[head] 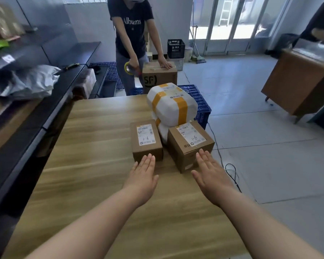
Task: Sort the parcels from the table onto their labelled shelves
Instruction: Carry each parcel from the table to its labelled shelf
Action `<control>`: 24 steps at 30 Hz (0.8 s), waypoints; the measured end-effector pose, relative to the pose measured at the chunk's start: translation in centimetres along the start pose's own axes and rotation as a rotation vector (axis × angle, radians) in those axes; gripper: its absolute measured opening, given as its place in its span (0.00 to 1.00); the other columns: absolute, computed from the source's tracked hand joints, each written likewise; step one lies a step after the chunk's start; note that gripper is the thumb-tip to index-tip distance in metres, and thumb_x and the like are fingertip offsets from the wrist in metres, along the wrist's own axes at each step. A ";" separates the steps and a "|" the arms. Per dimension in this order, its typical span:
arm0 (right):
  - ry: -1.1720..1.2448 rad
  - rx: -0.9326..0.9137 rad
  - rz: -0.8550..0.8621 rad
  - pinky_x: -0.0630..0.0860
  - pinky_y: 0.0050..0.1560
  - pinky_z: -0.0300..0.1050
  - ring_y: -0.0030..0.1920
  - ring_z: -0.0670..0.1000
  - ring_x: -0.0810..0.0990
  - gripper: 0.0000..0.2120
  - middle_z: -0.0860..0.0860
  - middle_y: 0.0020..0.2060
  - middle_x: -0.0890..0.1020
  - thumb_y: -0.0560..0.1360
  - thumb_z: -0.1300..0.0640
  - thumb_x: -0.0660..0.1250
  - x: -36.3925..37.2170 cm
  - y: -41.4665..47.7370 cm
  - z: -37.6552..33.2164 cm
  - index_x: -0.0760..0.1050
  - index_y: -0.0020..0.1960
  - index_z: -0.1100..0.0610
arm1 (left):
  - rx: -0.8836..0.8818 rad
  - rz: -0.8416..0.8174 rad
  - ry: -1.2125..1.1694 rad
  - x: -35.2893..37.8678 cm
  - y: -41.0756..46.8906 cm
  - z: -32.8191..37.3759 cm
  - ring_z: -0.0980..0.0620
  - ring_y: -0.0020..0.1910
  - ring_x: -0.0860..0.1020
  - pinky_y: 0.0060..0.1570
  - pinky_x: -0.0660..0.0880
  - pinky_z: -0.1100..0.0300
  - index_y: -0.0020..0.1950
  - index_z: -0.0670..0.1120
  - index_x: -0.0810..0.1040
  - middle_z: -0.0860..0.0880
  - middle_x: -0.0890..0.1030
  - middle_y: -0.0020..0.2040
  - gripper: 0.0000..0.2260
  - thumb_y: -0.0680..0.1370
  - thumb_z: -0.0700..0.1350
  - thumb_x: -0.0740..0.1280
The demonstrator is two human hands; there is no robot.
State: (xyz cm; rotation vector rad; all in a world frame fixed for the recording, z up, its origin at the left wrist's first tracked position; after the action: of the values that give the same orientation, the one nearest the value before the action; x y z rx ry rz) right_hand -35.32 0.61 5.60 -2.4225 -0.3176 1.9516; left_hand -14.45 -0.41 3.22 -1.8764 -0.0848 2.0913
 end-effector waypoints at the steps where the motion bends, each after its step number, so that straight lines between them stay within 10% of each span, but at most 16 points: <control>1: 0.012 0.023 0.002 0.39 0.74 0.44 0.75 0.45 0.36 0.30 0.47 0.76 0.39 0.81 0.42 0.44 0.0 0.5 0.5 0.39 0.77 0.53 | 0.008 -0.007 -0.002 0.0 1.1 0.1 0.53 0.76 0.38 0.74 0.38 0.55 0.78 0.45 0.38 0.49 0.38 0.78 0.27 0.84 0.52 0.46; 10: 0.078 0.155 -0.047 0.38 0.74 0.44 0.74 0.45 0.34 0.30 0.48 0.76 0.37 0.81 0.42 0.44 0.7 3.4 6.4 0.37 0.77 0.53 | 0.003 -0.078 0.048 0.5 9.1 0.9 0.53 0.77 0.39 0.75 0.40 0.53 0.78 0.46 0.39 0.49 0.38 0.78 0.27 0.83 0.53 0.46; 24: 0.025 -0.193 -0.150 0.35 0.71 0.42 0.69 0.41 0.31 0.29 0.47 0.76 0.38 0.82 0.43 0.46 0.2 11.4 0.4 0.38 0.77 0.52 | -0.192 -0.198 0.111 2.8 13.1 -3.3 0.51 0.78 0.47 0.74 0.44 0.47 0.79 0.48 0.47 0.51 0.46 0.79 0.26 0.83 0.54 0.49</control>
State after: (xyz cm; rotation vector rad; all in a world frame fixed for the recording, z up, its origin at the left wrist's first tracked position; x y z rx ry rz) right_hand -34.02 -10.54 3.77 -2.4476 -0.6958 1.9068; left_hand -14.13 -12.59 -3.32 -1.9977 -0.4416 1.9002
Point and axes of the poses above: each hand's wrist, its own y-axis towards the middle knuckle, its own x-axis out of the palm, z = x × y, the point moved 4 cm from there along y, towards the middle knuckle
